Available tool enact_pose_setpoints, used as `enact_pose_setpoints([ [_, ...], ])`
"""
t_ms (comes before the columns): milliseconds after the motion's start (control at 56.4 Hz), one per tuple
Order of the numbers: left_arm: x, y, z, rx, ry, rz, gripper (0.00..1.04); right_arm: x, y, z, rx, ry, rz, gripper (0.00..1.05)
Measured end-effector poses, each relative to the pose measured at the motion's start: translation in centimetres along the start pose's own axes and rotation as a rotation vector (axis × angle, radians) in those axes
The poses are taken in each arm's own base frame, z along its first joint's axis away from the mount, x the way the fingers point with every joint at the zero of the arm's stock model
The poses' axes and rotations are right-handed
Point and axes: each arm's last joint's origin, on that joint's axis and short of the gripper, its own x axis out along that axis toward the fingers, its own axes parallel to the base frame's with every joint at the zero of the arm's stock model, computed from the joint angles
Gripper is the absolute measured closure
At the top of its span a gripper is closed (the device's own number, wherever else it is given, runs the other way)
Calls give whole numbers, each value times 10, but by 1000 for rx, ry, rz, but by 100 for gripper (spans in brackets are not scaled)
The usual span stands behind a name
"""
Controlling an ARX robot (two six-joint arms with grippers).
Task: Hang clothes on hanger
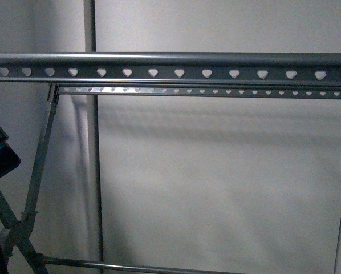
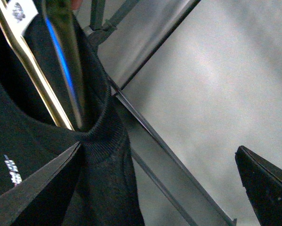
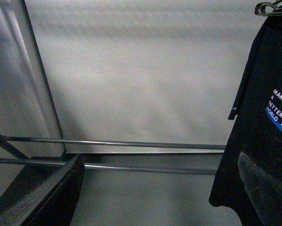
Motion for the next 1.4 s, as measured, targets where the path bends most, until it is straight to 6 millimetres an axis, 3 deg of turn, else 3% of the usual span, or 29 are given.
enact_pose_setpoints([
  [266, 25, 8, -5, 20, -6, 84, 8, 0, 0, 0, 0, 0, 0, 7],
  [355, 34, 7, -3, 24, -11, 97, 27, 0, 0, 0, 0, 0, 0, 7],
  [834, 35, 7, -2, 90, 24, 93, 101, 0, 0, 0, 0, 0, 0, 7],
  [1082, 20, 0, 5, 175, 105, -18, 101, 0, 0, 0, 0, 0, 0, 7],
  [1401, -30, -11, 0, 464, 361, -351, 101, 0, 0, 0, 0, 0, 0, 7],
])
